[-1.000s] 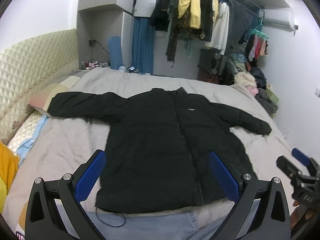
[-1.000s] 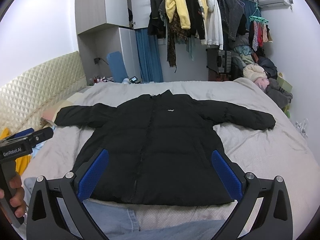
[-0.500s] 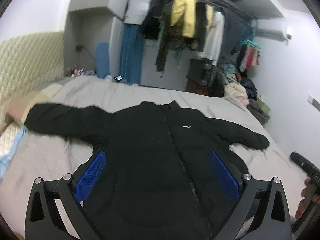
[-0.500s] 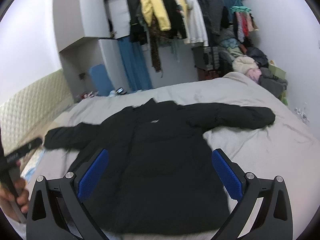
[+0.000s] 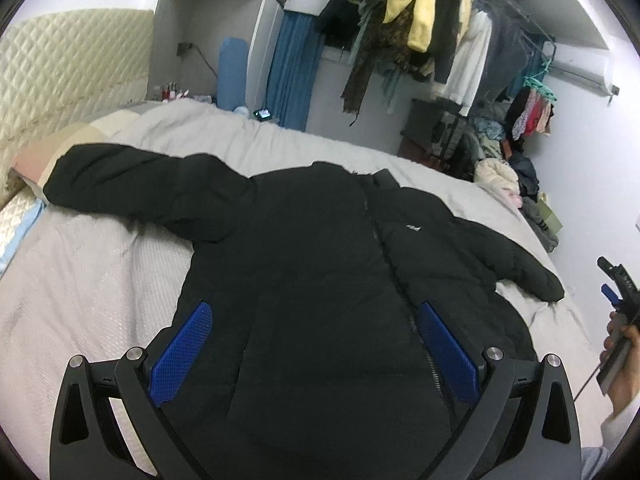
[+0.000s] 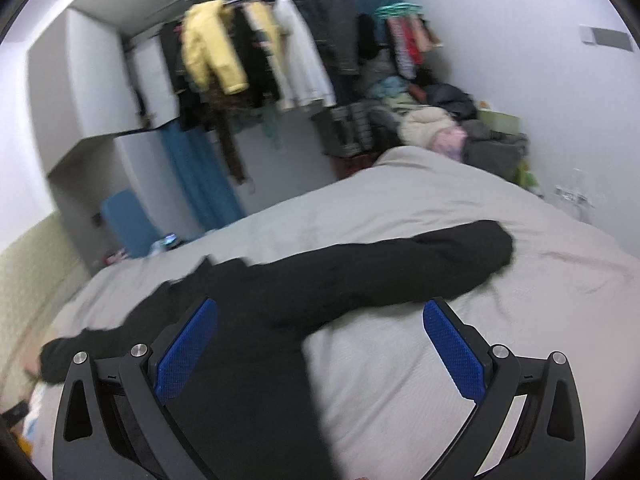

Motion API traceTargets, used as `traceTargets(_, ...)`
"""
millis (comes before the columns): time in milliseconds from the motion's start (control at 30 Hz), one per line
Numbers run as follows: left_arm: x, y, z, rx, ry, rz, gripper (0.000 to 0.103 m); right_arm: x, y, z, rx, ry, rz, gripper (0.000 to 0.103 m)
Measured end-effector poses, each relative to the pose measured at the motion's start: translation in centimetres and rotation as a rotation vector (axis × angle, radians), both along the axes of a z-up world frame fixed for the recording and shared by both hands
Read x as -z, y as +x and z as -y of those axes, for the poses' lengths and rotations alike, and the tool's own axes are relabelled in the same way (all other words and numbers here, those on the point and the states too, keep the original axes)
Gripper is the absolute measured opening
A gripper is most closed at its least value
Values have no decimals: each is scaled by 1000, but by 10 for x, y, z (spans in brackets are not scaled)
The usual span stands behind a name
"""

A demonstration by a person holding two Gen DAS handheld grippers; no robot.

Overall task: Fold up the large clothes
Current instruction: 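Grasp the sleeve cuff nearest the right tool with the right tool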

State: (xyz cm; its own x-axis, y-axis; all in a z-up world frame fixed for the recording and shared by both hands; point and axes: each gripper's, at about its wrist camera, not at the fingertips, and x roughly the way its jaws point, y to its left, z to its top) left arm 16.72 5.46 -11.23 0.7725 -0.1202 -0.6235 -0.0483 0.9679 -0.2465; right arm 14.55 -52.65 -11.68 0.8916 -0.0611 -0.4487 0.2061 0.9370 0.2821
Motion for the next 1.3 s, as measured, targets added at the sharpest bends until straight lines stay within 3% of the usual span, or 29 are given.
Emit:
traceTargets(133, 23, 23, 7, 6, -14, -42, 103, 34, 26, 51, 68, 72, -13, 103)
traceTargets(400, 62, 51, 20, -26, 53, -69, 103, 101, 72, 146, 244, 231, -75, 100)
traceTargets(667, 80, 61, 28, -44, 88, -107, 103, 152, 101, 210, 408, 393, -47, 95)
traceTargets(800, 90, 71, 32, -51, 108, -127, 103, 178, 101, 239, 527, 539, 20, 87)
traceTargets(967, 101, 80, 29, -68, 91, -158, 103, 176, 118, 241, 494, 499, 52, 84)
traceTargets(1067, 108, 86, 27, -75, 77, -178, 103, 172, 141, 236, 398, 480, 40, 70)
traceTargets(1133, 112, 91, 28, -72, 79, -191, 103, 170, 148, 233, 365, 475, 41, 40)
traceTargets(1233, 112, 92, 28, -73, 86, -193, 103, 159, 152, 230, 368, 435, 42, 22)
traceTargets(1300, 111, 91, 28, -74, 96, -194, 103, 150, 153, 230, 378, 421, 43, 15)
